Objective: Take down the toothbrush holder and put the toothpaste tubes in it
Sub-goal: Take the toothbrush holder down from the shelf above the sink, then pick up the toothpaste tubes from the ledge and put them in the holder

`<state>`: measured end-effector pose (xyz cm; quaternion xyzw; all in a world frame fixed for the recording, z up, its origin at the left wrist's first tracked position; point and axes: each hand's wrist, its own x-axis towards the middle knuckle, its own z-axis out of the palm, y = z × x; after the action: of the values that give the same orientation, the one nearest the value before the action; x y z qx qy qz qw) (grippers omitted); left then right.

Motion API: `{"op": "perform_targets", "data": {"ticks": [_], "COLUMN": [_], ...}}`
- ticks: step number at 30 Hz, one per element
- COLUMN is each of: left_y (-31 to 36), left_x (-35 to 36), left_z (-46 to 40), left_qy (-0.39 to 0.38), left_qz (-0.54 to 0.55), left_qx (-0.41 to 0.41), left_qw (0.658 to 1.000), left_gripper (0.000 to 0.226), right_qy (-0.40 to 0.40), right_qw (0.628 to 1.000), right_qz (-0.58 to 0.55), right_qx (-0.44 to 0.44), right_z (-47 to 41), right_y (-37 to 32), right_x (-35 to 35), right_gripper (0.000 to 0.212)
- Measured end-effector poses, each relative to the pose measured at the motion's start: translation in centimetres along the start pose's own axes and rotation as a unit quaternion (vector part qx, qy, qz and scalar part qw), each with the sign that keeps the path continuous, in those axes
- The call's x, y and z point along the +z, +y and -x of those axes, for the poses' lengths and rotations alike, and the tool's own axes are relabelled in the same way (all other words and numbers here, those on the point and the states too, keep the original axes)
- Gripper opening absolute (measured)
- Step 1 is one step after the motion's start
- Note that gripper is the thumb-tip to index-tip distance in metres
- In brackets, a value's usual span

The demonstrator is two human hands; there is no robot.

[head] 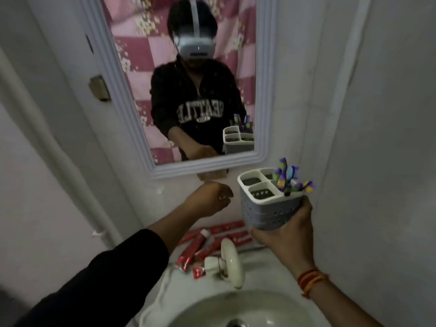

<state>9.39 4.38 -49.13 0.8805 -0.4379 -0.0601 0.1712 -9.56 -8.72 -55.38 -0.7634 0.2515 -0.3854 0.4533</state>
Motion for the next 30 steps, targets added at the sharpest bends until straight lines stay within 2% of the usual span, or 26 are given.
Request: {"op": "perform_targets", "data": {"ticks": [2,6,10,15,19,22,27,30], "left_y": [-0.6,-1.5,-1.5,-0.8,-0.8,-0.6,0.9,3.5], "left_x": [3.0,8.5,12.3,15.2,16.5,16.8,15.9,13.1], "left_z": [-0.7,-3.2,-5.5,-7.9,-9.1,-9.4,-9.4,-9.6], "left_qy": [-0.058,-0.169,-0.236,-0.248,-0.273,-0.273,-0.208,-0.198], "left_qz": [-0.034,-0.079,-0.097,-0.168,-0.266,-0.31,-0.207,-0.161], "left_qx": [-0.009,-0.025,-0.048,-0.01,0.053,0.086,0.075,0.104], "left_qw": [0.998,0.982,0.966,0.954,0.923,0.907,0.953,0.961], "left_gripper": [0.03,0.032,0.028,0.032,0.044,0.042,0.061,0.064], "right_qy": [-0.001,-0.003,-0.022,-0.035,-0.058,-0.083,-0.097,-0.107], "right_qw": [0.999,0.994,0.989,0.987,0.982,0.978,0.981,0.98], "right_qz": [0.011,0.034,0.019,-0.026,-0.055,-0.064,-0.074,-0.082], "right_qx": [0.038,0.106,0.144,0.155,0.172,0.179,0.151,0.145], "right_z": [2.0,5.6,8.3,9.8,10.3,10.4,9.6,9.0], "right_y": [3.4,9.1,13.0,15.2,17.3,18.1,17.7,17.6], "right_x": [0.3,0.8,2.0,3.3,3.1,2.8,2.3,1.8], "right_gripper": [0.143,0.134,0.132,0.126,0.133,0.133,0.127,0.127]}}
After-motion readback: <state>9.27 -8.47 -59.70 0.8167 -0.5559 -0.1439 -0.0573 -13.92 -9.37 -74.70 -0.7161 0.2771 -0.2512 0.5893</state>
